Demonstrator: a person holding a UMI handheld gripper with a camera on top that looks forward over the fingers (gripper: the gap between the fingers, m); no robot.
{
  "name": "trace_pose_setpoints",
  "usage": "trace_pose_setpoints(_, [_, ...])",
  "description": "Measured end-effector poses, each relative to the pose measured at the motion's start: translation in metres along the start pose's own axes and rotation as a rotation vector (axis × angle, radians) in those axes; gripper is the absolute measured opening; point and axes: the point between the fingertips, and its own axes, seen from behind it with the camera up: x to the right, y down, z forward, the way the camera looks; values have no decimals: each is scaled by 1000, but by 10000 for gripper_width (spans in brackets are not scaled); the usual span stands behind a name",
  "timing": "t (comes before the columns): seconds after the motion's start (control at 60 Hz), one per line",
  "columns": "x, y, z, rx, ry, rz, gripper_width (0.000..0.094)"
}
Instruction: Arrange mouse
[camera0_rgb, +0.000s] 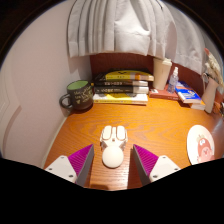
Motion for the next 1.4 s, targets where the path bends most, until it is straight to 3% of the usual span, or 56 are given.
trace_pose_setpoints(0.117, [2,-13,21,-11,11,-11,760])
trace_pose_setpoints(0.283, [9,-21,32,9,42,-9,542])
trace_pose_setpoints(0.483, [9,-19,33,-41,28,-14,396])
trace_pose_setpoints(0.767, [10,-28,18,-83,-46,-51,395])
trace_pose_setpoints(0.917, [63,-96,-51,58,-50,-85,394])
trace_pose_setpoints(1.133, [216,-177,-162,255,75,-125,394])
trace_pose_setpoints(1.283, [313,-165,-177,255,139,-68,391])
trace_pose_setpoints(1.4, [353,-110,-145,161,155,-30,392])
